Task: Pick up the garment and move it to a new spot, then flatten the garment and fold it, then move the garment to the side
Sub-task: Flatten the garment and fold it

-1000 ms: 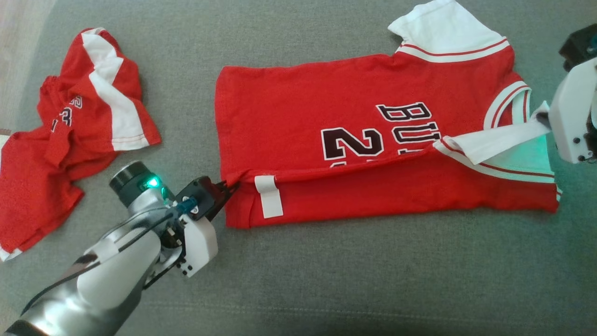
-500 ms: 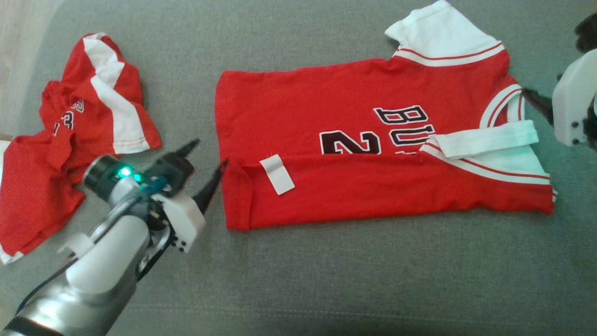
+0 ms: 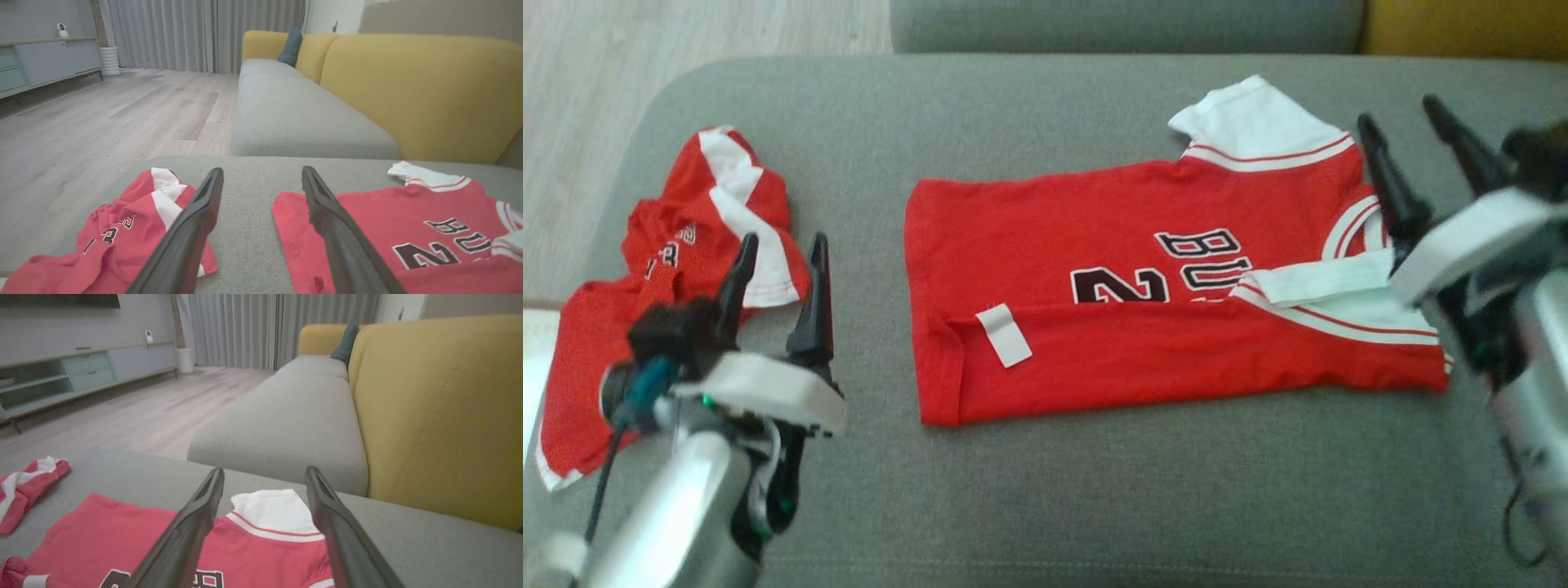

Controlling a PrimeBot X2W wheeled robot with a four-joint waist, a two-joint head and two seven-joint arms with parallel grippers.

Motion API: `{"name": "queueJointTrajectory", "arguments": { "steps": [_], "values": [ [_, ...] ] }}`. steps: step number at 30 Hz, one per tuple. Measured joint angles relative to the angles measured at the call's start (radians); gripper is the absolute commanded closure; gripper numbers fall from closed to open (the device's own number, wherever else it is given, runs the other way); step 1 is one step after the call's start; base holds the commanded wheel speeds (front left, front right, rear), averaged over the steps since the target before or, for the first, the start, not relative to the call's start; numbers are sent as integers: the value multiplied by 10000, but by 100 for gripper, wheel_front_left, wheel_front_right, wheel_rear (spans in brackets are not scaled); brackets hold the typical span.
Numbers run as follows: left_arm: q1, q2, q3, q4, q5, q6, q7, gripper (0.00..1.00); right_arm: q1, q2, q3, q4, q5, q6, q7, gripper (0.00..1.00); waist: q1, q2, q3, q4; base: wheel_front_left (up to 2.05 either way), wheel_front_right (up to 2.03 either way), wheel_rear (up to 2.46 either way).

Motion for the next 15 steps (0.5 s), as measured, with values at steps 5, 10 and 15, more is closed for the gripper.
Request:
{"name": "queueJointTrajectory", "arguments": {
  "steps": [5, 10, 15],
  "values": [
    [1548, -642, 869, -1185, 433, 305, -2, 0, 1566, 949, -637, -510, -1177, 0, -1572, 0, 0, 0, -464, -136, 0, 0, 0],
    [2815, -1396, 1505, -1595, 1243, 370, -2, 0, 3103, 1979, -1306, -1030, -2211, 0, -2385, 0, 0, 0, -873, -285, 0, 0, 0],
    [3766, -2205, 2098, -1724, 2029, 178, -2, 0, 4190, 2734, -1833, -1517, -3007, 0, -2679, 0, 0, 0, -1134, -474, 0, 0, 0]
  ]
}}
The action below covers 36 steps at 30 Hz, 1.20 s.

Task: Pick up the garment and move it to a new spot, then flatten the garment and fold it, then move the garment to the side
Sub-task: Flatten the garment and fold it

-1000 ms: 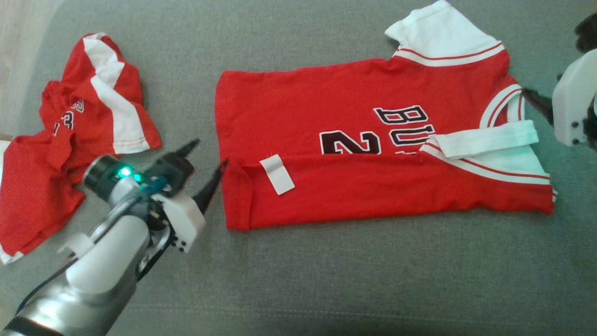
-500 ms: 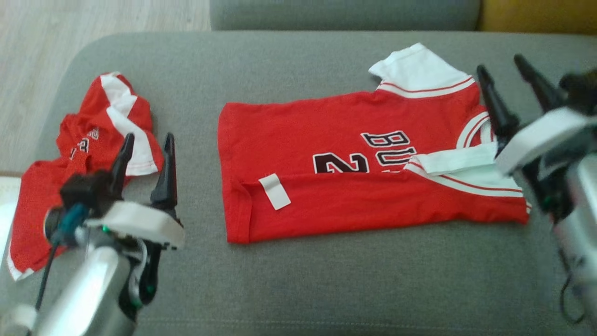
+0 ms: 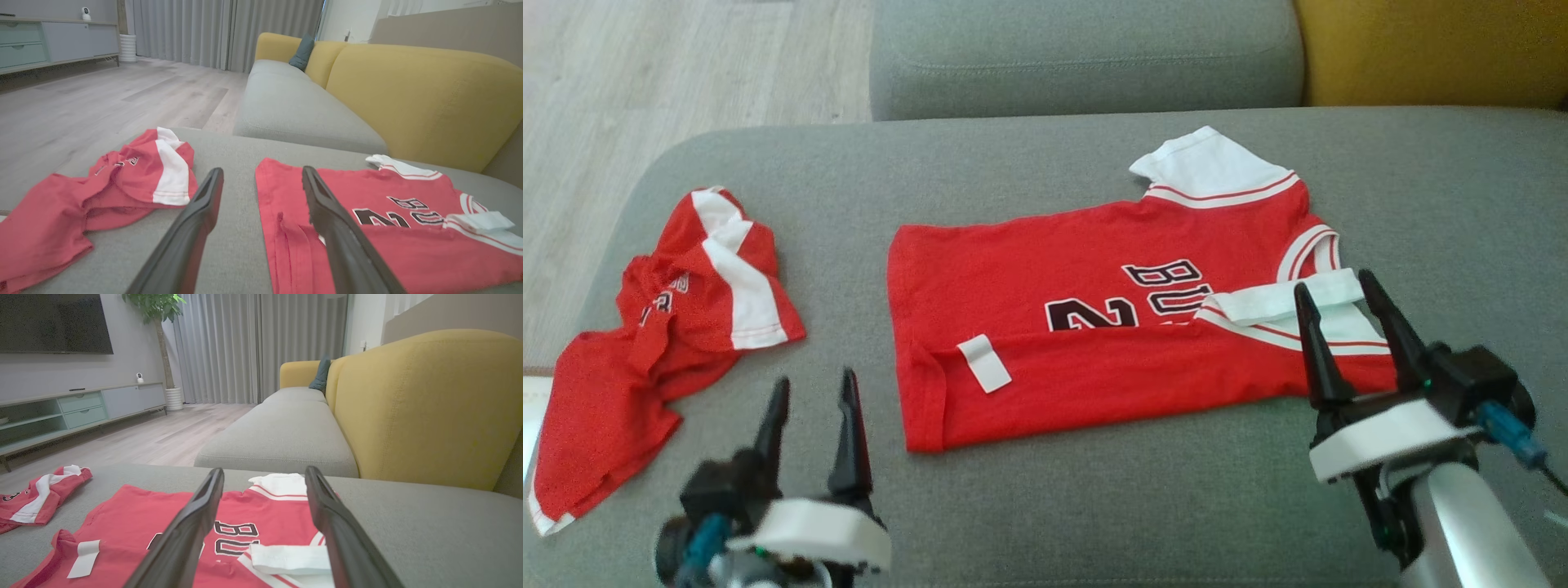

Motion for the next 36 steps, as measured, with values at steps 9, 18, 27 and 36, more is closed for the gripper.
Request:
{"name": "queueJointTrajectory", "arguments": {
  "steps": [9, 18, 27, 36],
  "values": [
    [572, -614, 437, 1373, 809, -888, 2, 0, 541, 487, -623, -614, -424, 0, 144, 0, 0, 0, -79, -250, 0, 0, 0],
    [-734, -851, 291, 4297, 775, -1406, 17, 0, 471, 483, -642, -1097, -568, 0, 571, 0, 0, 0, 236, -677, 0, 0, 0],
    [-1907, -1005, 102, 5898, 571, -1670, 31, 0, 464, 481, -876, -1346, -669, 0, 752, 0, 0, 0, 708, -1068, 0, 0, 0],
    [-2553, -1106, -71, 6884, 431, -1760, 454, 75, 416, 493, -1135, -1342, -863, 0, 989, 0, 0, 0, 874, -1175, 0, 0, 0]
  ]
}}
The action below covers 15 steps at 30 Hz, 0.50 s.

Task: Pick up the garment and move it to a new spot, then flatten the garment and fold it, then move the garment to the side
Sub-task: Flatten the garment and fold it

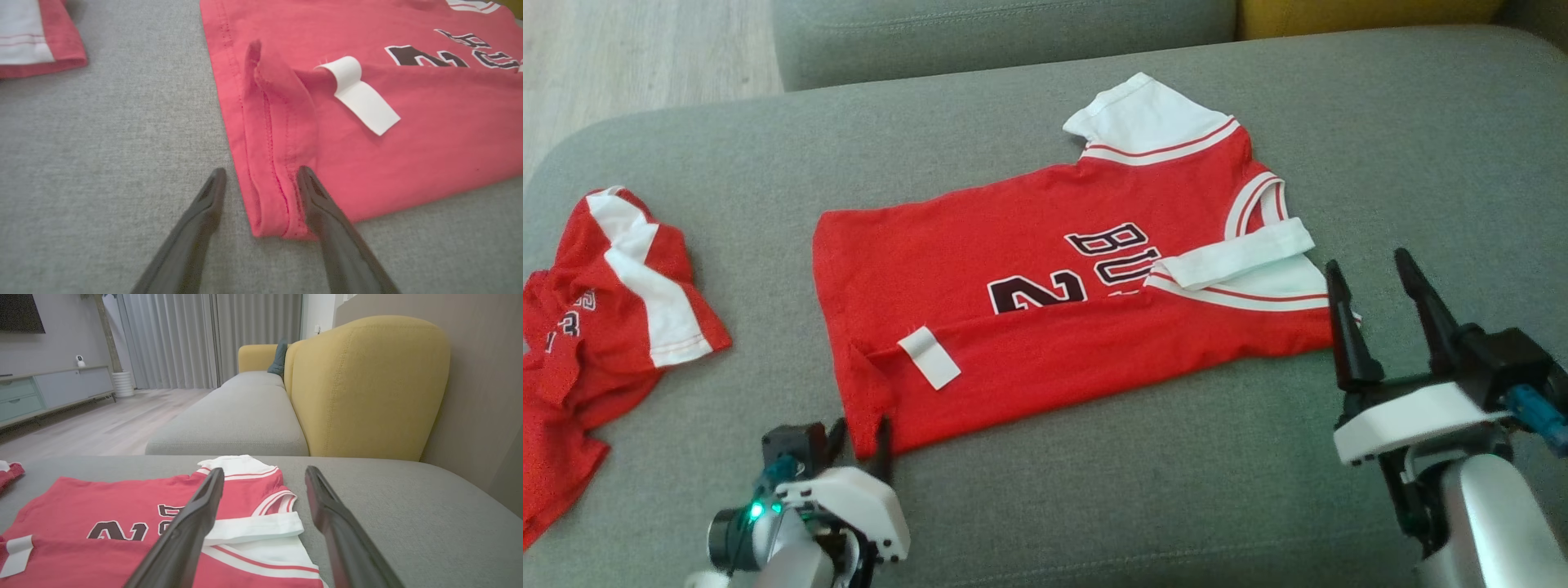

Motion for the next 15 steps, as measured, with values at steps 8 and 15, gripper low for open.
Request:
{"name": "queueJointTrajectory", "arguments": {
  "steps": [8, 15],
  "values": [
    [-168, -38, -201, 6, 13, -67, -194, 100, -241, 349, -917, 1005, 35, 0, 1051, 0, 0, 0, 27, 261, 0, 0, 0],
    [-89, 2, -328, -945, 251, -6, -353, 100, -824, 545, -2059, 3108, 127, 0, 2155, 0, 0, 0, 77, 736, 0, 0, 0]
  ]
}}
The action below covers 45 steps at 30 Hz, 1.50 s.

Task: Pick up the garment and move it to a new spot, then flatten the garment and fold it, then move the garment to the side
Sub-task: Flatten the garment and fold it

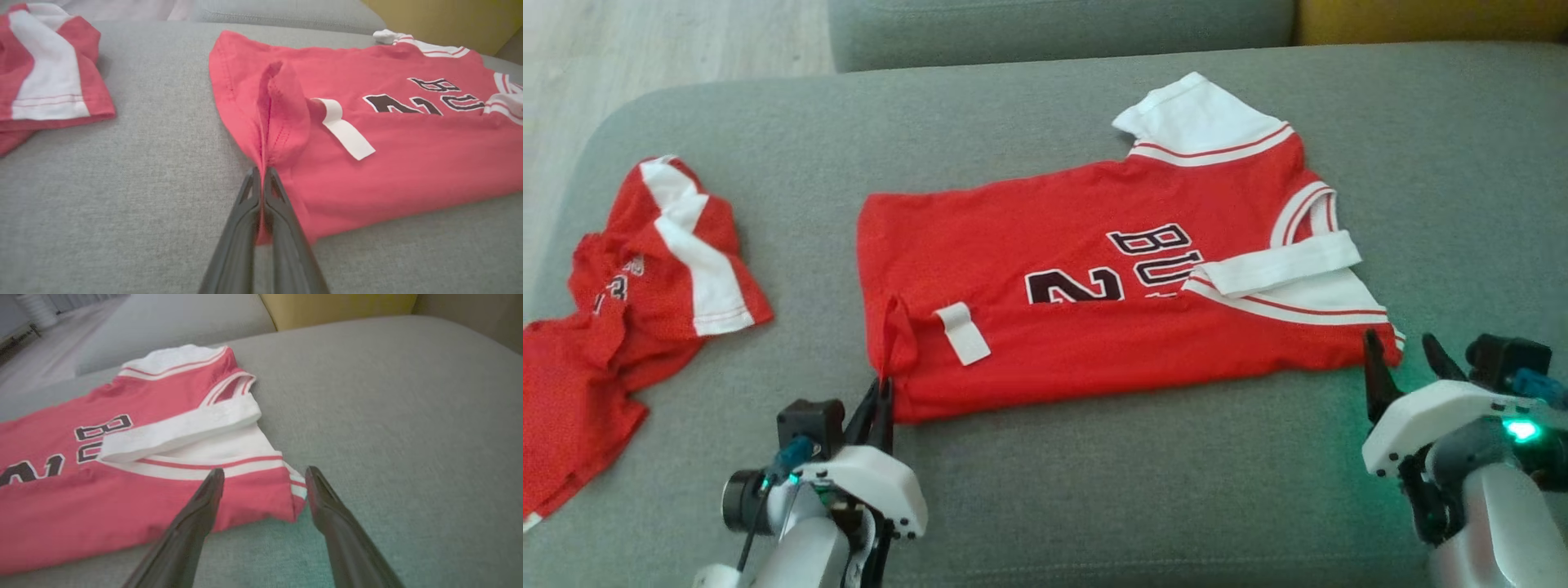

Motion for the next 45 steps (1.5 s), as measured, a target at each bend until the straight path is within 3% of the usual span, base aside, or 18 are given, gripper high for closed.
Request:
{"name": "queueJointTrajectory", "arguments": {
  "steps": [9, 17, 25, 26, 37, 45],
  "values": [
    [22, 199, -268, -1112, 52, 38, 107, 100, -1186, 35, -982, 1657, -1011, 0, 608, 0, 0, 0, 354, 355, 0, 0, 0],
    [11, 272, -370, -1572, 113, 38, 280, 100, -2129, -265, -965, 2713, -1916, 0, 671, 0, 0, 0, 705, 552, 0, 0, 0],
    [12, 309, -460, -1670, 109, 115, 366, 100, -2674, -535, -853, 3672, -2019, 0, 719, 1, 0, 0, 648, 545, 0, 0, 0],
    [13, 313, -483, -1672, 109, 117, 366, 100, -2732, -543, -794, 3783, -1893, 0, 796, 100, 0, 0, 635, 542, 0, 0, 0],
    [162, 541, -533, -1664, 98, 255, 366, 100, -2847, -865, 610, 4412, -205, 0, 1108, 100, 0, 0, 239, 368, 0, 0, 0],
    [927, 746, -571, -1645, -84, 290, 491, 100, -1949, -1104, 1329, 4199, 633, 0, 1509, 100, 0, 0, -532, 246, 0, 0, 0]
  ]
}}
